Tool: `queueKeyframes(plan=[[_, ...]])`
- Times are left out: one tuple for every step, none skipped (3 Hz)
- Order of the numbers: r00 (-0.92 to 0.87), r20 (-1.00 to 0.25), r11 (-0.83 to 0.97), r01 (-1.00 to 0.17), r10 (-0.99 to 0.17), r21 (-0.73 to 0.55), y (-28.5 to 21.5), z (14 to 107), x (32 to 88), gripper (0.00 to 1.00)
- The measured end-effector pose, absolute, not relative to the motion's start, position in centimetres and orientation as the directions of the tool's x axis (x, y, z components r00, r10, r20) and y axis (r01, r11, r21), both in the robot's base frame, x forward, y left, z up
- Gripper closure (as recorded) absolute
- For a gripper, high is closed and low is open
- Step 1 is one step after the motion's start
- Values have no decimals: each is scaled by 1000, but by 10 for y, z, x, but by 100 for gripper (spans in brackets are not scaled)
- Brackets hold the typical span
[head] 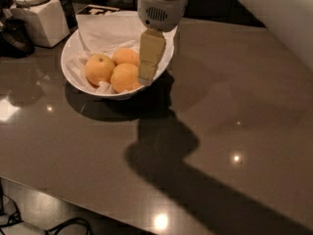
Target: Pick orange from white bowl
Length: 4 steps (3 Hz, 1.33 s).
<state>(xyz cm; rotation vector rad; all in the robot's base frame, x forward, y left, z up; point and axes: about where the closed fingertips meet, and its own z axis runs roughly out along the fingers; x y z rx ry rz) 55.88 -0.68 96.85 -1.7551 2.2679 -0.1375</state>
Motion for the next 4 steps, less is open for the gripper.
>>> queueKeyframes(plan=[[-174, -132, 202, -951, -976, -236, 27, 964, 561, 0], [-154, -129, 179, -962, -980, -207, 49, 958, 570, 0], [-161, -172, 186, -973, -972, -136, 58, 949, 585, 0], [-178, -205, 196, -978, -963, -75, 68, 941, 594, 0]])
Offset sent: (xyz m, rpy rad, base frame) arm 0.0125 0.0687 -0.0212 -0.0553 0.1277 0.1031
